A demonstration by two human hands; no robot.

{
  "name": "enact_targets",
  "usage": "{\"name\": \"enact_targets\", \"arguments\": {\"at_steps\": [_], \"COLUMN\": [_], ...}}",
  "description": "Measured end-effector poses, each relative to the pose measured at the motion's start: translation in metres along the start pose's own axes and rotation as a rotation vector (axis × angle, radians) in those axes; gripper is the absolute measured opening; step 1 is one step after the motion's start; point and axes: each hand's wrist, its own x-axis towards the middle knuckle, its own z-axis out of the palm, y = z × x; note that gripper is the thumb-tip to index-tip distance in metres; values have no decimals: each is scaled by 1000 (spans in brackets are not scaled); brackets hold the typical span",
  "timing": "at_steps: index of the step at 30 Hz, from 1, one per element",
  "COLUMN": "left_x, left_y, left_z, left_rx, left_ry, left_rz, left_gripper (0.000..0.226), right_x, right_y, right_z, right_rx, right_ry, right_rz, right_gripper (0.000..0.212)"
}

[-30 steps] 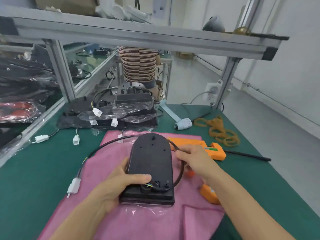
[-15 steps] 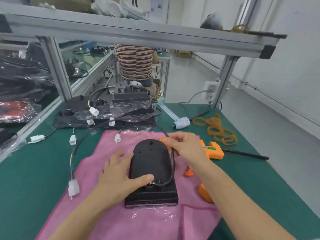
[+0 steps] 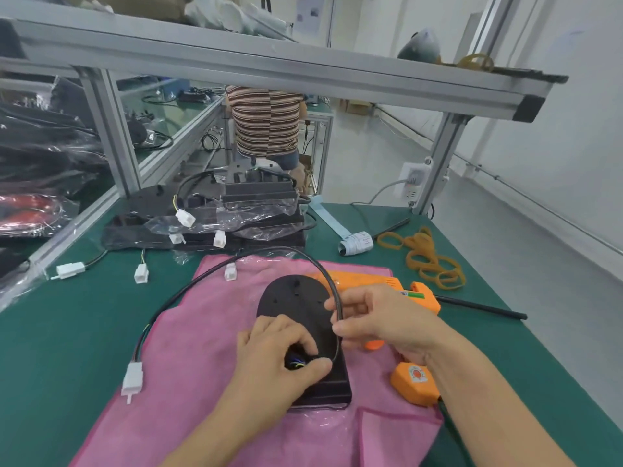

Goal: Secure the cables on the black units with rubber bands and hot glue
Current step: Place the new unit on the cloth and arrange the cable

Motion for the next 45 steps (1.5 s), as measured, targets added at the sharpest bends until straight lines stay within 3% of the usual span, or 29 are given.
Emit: {"name": "enact_targets", "arguments": {"at_steps": [5, 10, 13, 16, 18, 20, 22, 25, 27, 29, 34, 37, 39, 42, 45], "left_x": [6, 19, 20, 20, 27, 44, 67, 101, 119, 128, 121, 106, 100, 87, 59], "left_y": [11, 26, 26, 21, 7, -15, -33, -50, -59, -68, -85, -91, -93, -99, -115], "left_z": [-3, -4, -7, -13, -21, -33, -43, -43, -38, -40, -56, -59, -61, -80, -122], "left_rx": [-20, 58, 113, 41, -37, 72, 276, 604, 758, 765, 554, 401, 396, 362, 359], "left_ry": [-19, -92, -118, -189, -39, 268, 397, 160, -26, -143, 8, 5, -24, -32, -198], "left_rz": [-96, -221, -194, -118, -33, 84, 133, 153, 130, 94, 88, 98, 109, 154, 254], "left_gripper": [28, 27, 26, 26, 21, 11, 31, 61, 54, 39, 28, 32, 37, 45, 53], "right_x": [14, 17, 23, 35, 38, 38, 39, 43, 46, 47, 44, 36, 28, 23, 25], "right_y": [7, 19, 24, 26, 29, 32, 34, 30, 29, 29, 28, 25, 21, 19, 20], "right_z": [19, 24, 33, 41, 40, 39, 41, 40, 38, 38, 40, 44, 53, 62, 56], "right_rx": [4, -432, -633, -812, -846, -855, -849, -897, -970, -989, -930, -974, -1014, -950, -899], "right_ry": [106, 369, 540, 578, 592, 596, 582, 548, 531, 531, 565, 597, 472, 223, 228], "right_rz": [-66, -60, -128, -193, -237, -280, -311, -299, -274, -253, -172, -214, -280, -233, -243], "right_gripper": [24, 35, 32, 31, 33, 34, 35, 37, 38, 38, 40, 47, 65, 100, 97]}}
